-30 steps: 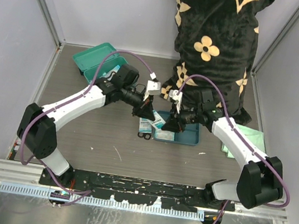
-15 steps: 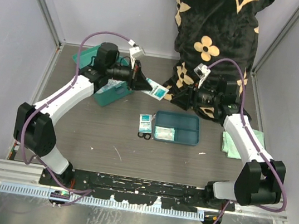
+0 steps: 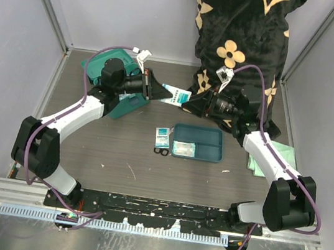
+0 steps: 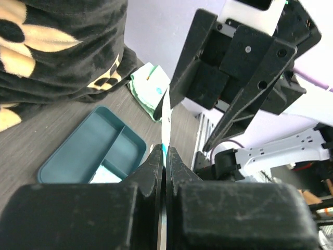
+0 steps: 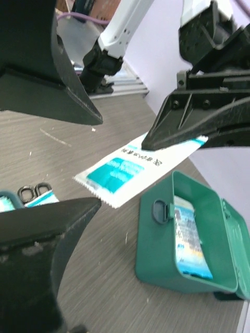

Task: Organize the medicine kit
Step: Place the medical item at the medicine box compartment.

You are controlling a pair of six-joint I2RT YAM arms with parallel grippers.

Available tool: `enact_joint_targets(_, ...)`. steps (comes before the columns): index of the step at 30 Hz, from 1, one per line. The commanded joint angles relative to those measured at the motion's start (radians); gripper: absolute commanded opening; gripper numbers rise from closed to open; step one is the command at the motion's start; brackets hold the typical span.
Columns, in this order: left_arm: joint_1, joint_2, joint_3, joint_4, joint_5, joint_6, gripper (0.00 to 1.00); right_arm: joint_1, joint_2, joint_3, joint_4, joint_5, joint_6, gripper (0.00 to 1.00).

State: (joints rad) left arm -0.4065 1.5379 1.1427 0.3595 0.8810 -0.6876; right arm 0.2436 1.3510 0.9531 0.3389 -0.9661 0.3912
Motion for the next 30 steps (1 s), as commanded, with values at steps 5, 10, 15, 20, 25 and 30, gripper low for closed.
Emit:
enact_joint_targets(5, -0.002, -0.050, -0.062, 0.244, -0.056, -0.182, 0.00, 0.023, 0.029, -0.039, 0.289, -0.012, 0.211, 0.34)
enact_joint_targets(10, -0.002, -0.056, -0.090, 0.262, -0.066, -0.181, 0.00, 0.022, 0.038, -0.054, 0.353, -0.008, 0.253, 0.15)
enact_joint_targets(15, -0.002, -0.069, -0.110, 0.255, -0.060, -0.132, 0.25, 0.011, 0.018, -0.051, 0.262, 0.018, 0.183, 0.02)
enact_joint_targets(20, 0.004, -0.091, -0.055, 0.049, -0.048, 0.013, 0.60, -0.031, -0.017, -0.016, -0.015, 0.007, -0.029, 0.01)
enact_joint_targets(25, 0.016, -0.110, -0.029, -0.068, -0.050, 0.138, 0.72, -0.110, -0.053, 0.042, -0.468, 0.003, -0.359, 0.01)
enact_joint_targets(30, 0.016, -0.118, -0.007, -0.160, -0.071, 0.262, 0.76, -0.211, -0.069, 0.082, -0.865, 0.042, -0.620, 0.01)
